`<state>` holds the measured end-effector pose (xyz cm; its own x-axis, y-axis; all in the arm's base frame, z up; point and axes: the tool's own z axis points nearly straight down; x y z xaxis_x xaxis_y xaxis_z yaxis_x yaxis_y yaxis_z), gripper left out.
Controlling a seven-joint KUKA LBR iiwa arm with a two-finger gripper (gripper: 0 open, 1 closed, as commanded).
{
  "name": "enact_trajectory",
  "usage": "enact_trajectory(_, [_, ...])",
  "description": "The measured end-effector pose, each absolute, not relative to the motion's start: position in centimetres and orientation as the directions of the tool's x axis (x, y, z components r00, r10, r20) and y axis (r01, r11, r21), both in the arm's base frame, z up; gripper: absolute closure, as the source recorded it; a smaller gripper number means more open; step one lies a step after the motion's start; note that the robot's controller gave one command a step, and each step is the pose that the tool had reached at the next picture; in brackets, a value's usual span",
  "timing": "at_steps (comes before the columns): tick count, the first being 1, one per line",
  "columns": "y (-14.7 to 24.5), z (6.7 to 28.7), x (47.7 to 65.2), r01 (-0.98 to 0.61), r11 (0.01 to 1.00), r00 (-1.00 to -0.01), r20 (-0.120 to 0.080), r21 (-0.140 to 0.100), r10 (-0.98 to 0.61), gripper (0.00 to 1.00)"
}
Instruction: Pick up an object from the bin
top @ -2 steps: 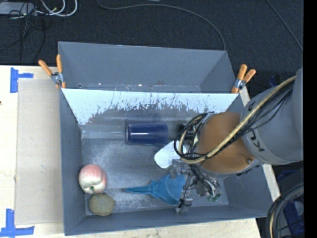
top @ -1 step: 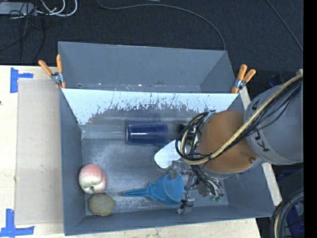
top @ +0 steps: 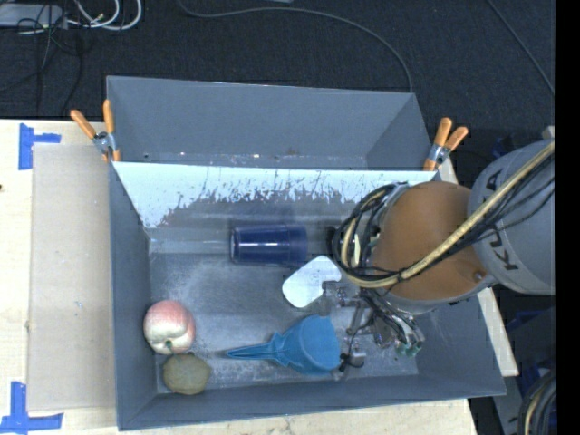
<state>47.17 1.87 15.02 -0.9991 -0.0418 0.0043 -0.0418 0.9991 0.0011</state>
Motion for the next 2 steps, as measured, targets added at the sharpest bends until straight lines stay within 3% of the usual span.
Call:
enact_trajectory(1, [4.93, 7.16, 47.59, 0.017, 1.0, -1.0, -0.003, 0.001, 0.017, 0.0])
enact_trajectory(2, [4.19, 7.38, 47.46, -0.134, 0.991, -0.991, -0.01, 0.006, -0.134, 1.0])
